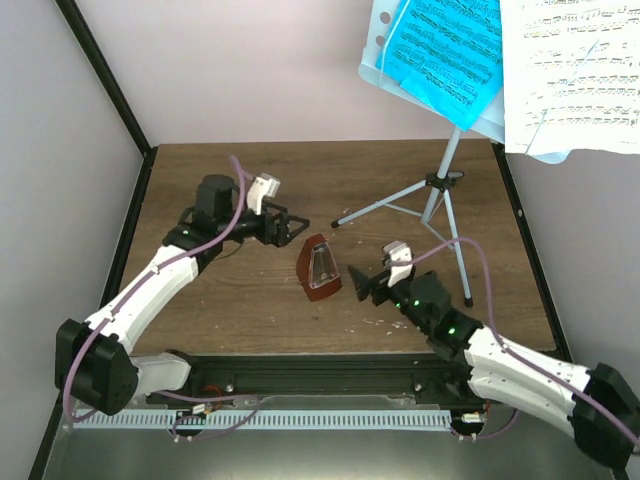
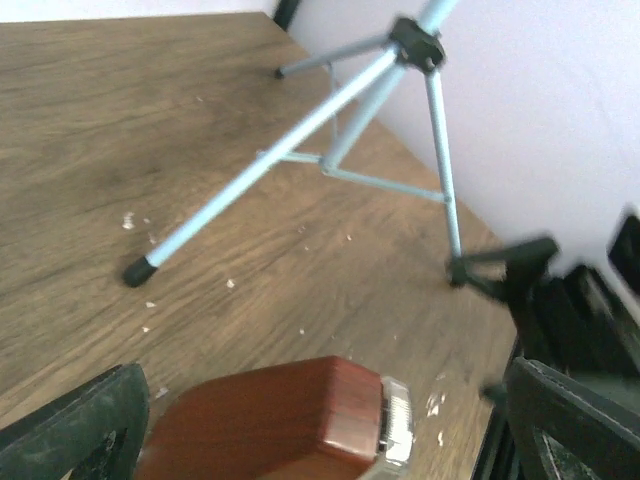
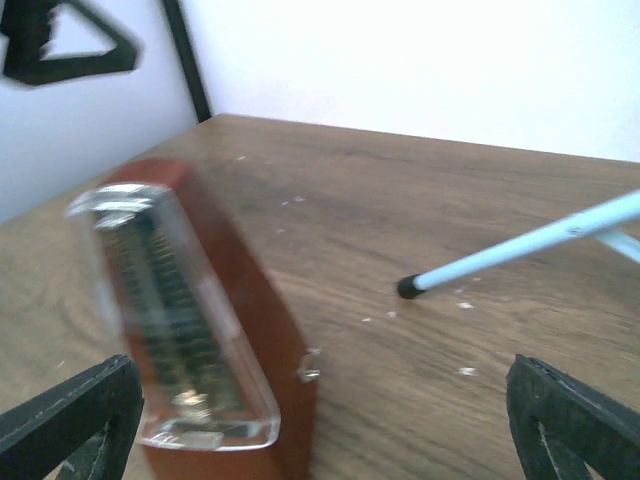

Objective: Pack up the instrument practice props

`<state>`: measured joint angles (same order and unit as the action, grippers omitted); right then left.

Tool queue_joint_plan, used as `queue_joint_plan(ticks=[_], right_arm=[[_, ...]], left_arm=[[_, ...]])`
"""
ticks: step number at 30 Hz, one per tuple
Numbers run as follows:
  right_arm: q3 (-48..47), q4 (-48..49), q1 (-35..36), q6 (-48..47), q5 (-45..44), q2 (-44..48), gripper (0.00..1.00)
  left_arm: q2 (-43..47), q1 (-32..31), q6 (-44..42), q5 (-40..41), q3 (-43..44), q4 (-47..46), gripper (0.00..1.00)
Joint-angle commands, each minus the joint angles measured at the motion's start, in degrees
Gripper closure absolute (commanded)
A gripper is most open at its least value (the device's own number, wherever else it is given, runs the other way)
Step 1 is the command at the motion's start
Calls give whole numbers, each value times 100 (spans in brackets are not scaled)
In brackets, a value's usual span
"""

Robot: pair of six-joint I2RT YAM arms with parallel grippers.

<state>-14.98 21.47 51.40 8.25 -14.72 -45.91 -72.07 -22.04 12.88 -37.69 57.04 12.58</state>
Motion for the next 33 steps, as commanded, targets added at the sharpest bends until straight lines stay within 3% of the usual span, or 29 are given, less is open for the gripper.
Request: queue_joint_plan(ticks=[1, 4, 12, 25, 30, 33], right_arm=[[-236, -580, -1237, 543, 1239, 333, 0], [-244, -487, -1590, 584, 1576, 306, 0], [39, 11, -1642, 1001, 1958, 212, 0], [213, -261, -1642, 1270, 1935, 641, 0], [213, -486, -1642, 1275, 2014, 873, 0], [249, -618, -1641, 1257, 2034, 949, 0]], left_arm=[[-83, -653, -969, 433, 80, 415, 1], [-280, -1040, -1442, 769, 205, 780, 1], [-560, -1636, -1924, 1873, 250, 1045, 1], [-643, -1845, -1951, 2046, 257, 848, 8], [-648, -1873, -1998, 2201, 226, 829, 19], [-598, -1976, -2074, 2405, 184, 816, 31]])
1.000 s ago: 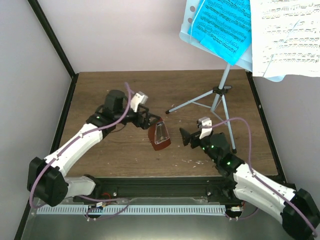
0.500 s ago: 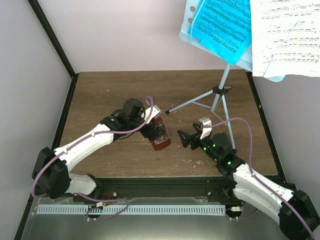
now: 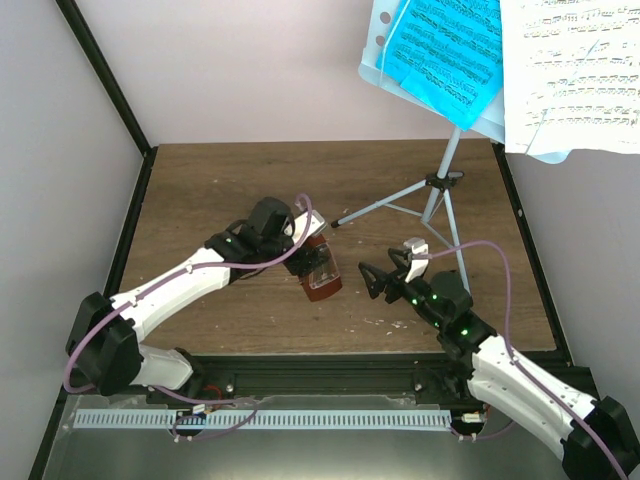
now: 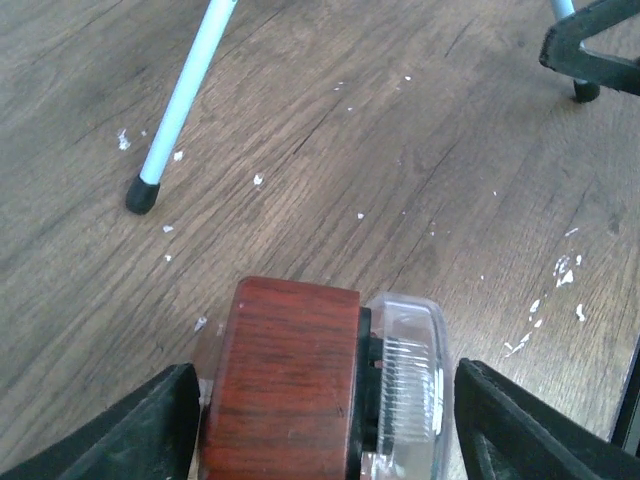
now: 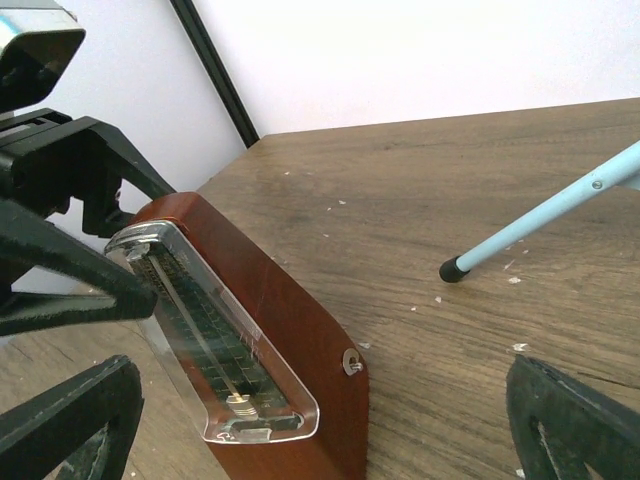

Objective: Pack up the instrument practice props

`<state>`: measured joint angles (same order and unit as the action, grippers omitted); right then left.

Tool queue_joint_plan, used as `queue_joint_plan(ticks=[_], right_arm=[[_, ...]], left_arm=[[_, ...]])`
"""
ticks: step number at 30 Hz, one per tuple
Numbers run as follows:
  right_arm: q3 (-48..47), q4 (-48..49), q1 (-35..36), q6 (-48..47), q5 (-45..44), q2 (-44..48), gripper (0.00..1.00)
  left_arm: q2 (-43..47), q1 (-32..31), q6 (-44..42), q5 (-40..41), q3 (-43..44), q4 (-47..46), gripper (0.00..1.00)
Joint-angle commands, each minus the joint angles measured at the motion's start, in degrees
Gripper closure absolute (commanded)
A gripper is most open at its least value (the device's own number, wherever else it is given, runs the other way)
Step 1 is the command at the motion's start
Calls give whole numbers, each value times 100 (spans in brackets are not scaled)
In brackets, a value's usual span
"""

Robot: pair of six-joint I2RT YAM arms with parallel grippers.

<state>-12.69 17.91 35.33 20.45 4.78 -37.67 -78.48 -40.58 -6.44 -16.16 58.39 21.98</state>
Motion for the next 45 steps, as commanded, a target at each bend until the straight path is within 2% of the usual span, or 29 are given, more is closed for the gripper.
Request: queue_joint_plan(ticks=[1, 9, 16, 21, 24, 30, 37, 40, 43, 45], right_arm=[[47, -287, -31, 43, 77, 159, 0], [260, -293, -35, 227, 30, 291, 0], [298, -342, -35, 260, -18, 330, 0], [247, -447, -40, 200, -17, 289, 0], [190, -508, -35, 172, 1, 238, 0], [186, -592, -35, 220, 22, 244, 0], [19, -762, -37, -108, 582, -7, 0], [-98, -794, 13, -111, 701, -373, 0], [-99, -587, 275, 58, 523, -691, 0], [-62, -334, 654, 179, 191, -906, 0]], left_arm=[[70, -179, -176, 362, 23, -130, 35], [117, -351, -188, 689, 23, -94, 54], [171, -355, 84, 1111, 56, 23, 55], [311, -374, 969, 1499, 12, 95, 54], [333, -422, 1378, 1580, -27, 178, 49], [496, -696, 1659, 1395, -47, 289, 21], [1337, -685, 2007, 1443, -137, 298, 6], [1560, -448, 2024, 814, -18, 341, 1], [1557, 313, 2084, -310, 139, 429, 0], [1541, 798, 2034, -735, 202, 430, 0]])
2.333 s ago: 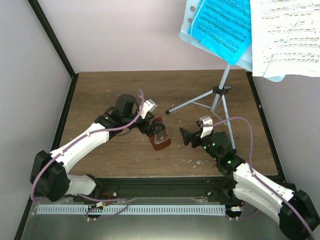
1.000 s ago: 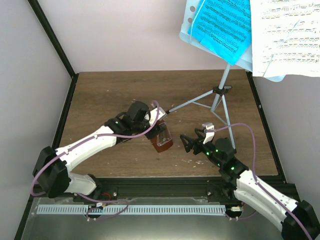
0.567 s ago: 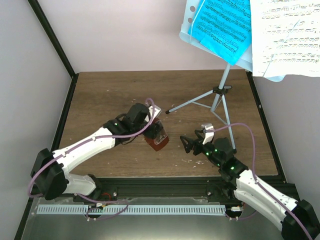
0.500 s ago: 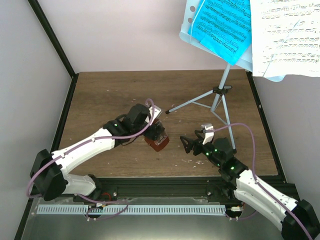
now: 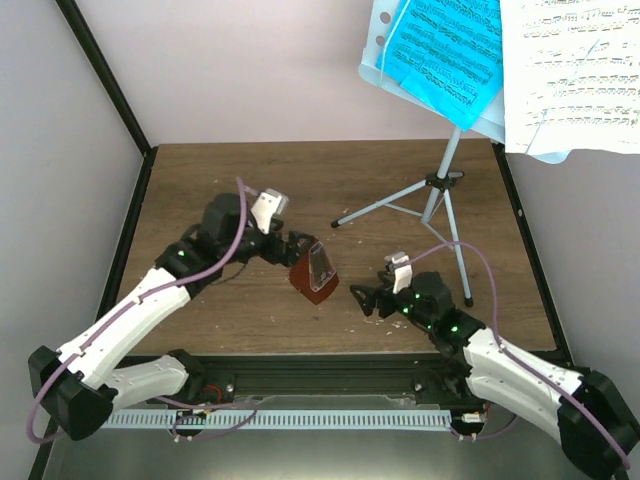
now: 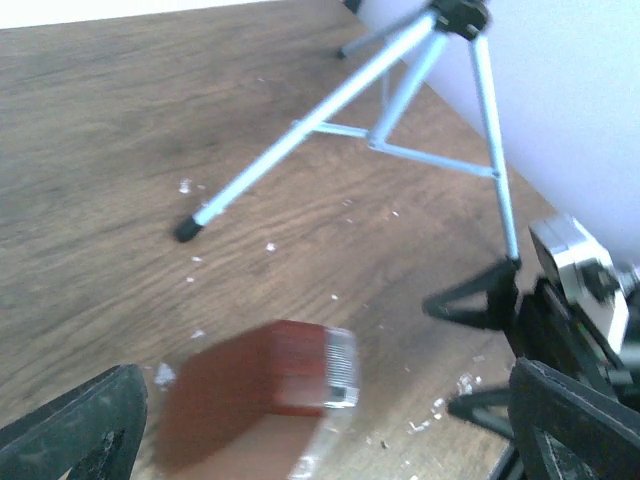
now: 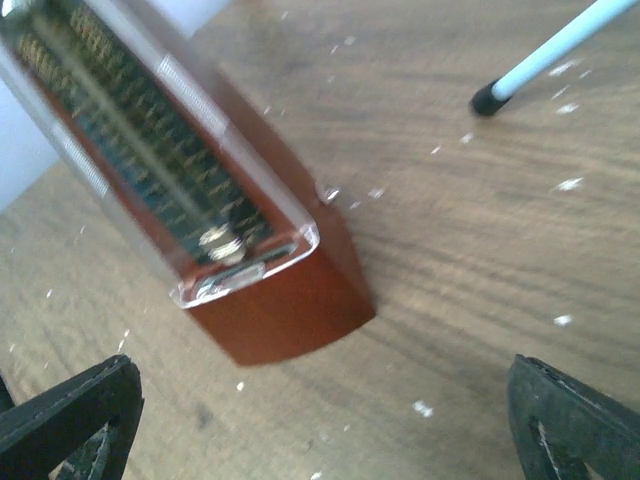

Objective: Pack up the instrument practice props

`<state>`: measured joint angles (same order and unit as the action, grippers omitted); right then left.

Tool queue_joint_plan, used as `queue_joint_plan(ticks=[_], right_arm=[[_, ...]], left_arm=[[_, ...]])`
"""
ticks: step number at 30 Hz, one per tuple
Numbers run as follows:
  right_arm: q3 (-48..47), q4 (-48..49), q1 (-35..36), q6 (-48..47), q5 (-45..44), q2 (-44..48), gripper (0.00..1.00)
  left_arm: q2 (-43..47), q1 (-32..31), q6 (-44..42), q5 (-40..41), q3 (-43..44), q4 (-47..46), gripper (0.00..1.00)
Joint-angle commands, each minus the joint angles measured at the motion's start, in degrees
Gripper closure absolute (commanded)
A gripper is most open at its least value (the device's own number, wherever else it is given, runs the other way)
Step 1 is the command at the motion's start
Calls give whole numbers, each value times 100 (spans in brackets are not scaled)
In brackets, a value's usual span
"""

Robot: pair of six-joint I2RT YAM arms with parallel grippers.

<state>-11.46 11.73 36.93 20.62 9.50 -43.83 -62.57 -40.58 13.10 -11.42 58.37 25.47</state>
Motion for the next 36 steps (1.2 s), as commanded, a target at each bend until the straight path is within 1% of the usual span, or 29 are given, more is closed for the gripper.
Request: queue_joint_plan(ticks=[1, 3, 8, 10, 13, 17, 20, 22, 26, 30, 33, 36], right_arm=[[-181, 408, 717, 222, -481, -441, 0], [-248, 613, 1141, 400, -845, -853, 0], [-647, 869, 1846, 854, -1801, -2145, 0], [-836, 966, 1983, 890, -2003, -2626, 0], [-1095, 1201, 2137, 773, -2056, -3271, 0], [-1389, 1367, 2231, 887, -2255, -3872, 0], [-1595, 1239, 2257, 1303, -2753, -4265, 0], [-1793, 951, 2257, 1520, -3015, -4478, 0], [-1925, 625, 2217, 1877, -3507, -4614, 0], [-1638, 383, 1876, 2300, -3501, -4256, 0], [-1285, 426, 1525, 2270, -3333, -3811, 0], [-1110, 248, 1232, 2080, -3270, -3386, 0]], left_arm=[[-61, 974, 18, -1313, 253, 118, 0], [-90, 1194, -115, -1266, 438, 274, 1], [112, 1201, -570, -534, 608, 335, 2], [248, 1201, -730, -159, 561, 311, 2], [459, 1201, -877, 410, 420, 307, 3], [778, 1203, -1010, 731, -17, 49, 3], [903, 1201, -1173, 953, -330, -109, 3], [924, 1201, -1266, 1112, -480, -167, 3], [889, 1202, -1396, 1187, -617, -171, 3], [922, 1201, -1450, 956, -704, -204, 3], [937, 1198, -1505, 494, -786, -321, 3], [759, 1192, -1540, -221, -715, -355, 3]])
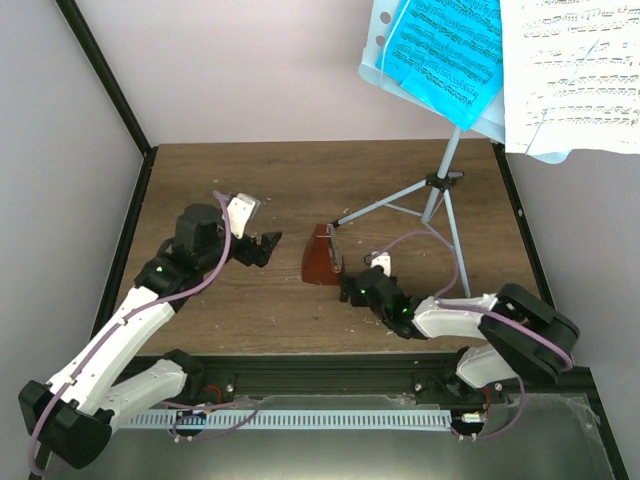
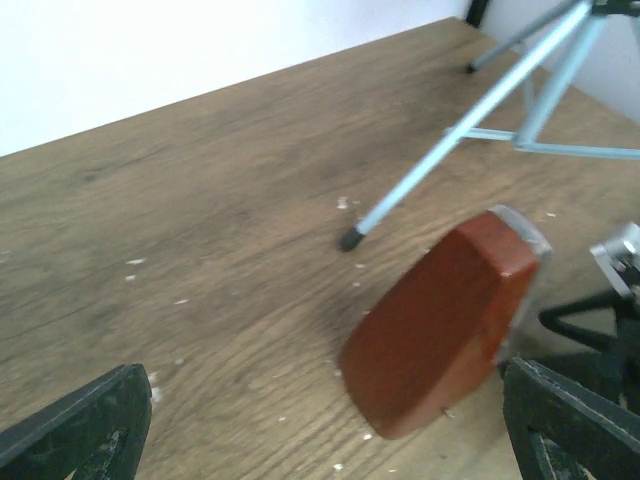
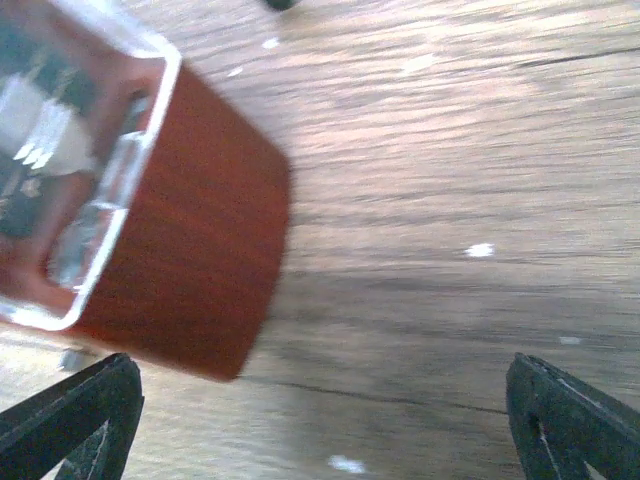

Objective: Pack up the instrument practice props

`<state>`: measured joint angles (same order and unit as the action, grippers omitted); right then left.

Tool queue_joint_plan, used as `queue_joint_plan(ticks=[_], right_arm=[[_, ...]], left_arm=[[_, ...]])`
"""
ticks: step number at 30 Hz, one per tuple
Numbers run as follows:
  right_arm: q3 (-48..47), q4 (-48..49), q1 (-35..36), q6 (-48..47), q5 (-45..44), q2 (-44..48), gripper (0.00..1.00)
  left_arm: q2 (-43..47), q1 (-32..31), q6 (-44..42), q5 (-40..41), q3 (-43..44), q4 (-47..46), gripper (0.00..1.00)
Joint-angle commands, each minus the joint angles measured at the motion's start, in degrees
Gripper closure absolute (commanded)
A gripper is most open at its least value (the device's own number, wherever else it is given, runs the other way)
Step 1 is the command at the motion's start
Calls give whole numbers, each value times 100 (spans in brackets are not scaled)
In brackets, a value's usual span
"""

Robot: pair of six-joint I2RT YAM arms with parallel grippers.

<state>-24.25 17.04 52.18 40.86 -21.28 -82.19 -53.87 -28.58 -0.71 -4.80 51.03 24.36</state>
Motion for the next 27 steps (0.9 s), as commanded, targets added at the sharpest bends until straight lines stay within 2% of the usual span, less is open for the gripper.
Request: queue_joint_plan(ticks=[1, 5, 8, 12, 15, 21, 27], right_arm=[[162, -434, -357, -3, -243, 565, 0], [220, -764, -469, -441, -346, 1128, 0], [482, -592, -628, -880, 103, 1628, 0], [731, -577, -700, -861, 462, 2241, 0], [915, -478, -701, -764, 651, 2479, 0], [1156, -175, -701, -714, 982, 2577, 0], [1333, -235, -701, -573, 1133, 2794, 0]], left_arm=[[-206, -8, -136, -1132, 81, -259, 3], [-840, -7, -4, -2469, 616, -306, 3], [-1466, -18, 18, -3196, 1148, -258, 4], [-2283, 56, -468, -3015, 1628, -205, 8], [-2815, 83, -685, -3468, 1902, -4, 14], [-3187, 63, -492, -3906, 1806, -626, 18], [-3705, 50, -300, -4794, 1861, -1008, 21]])
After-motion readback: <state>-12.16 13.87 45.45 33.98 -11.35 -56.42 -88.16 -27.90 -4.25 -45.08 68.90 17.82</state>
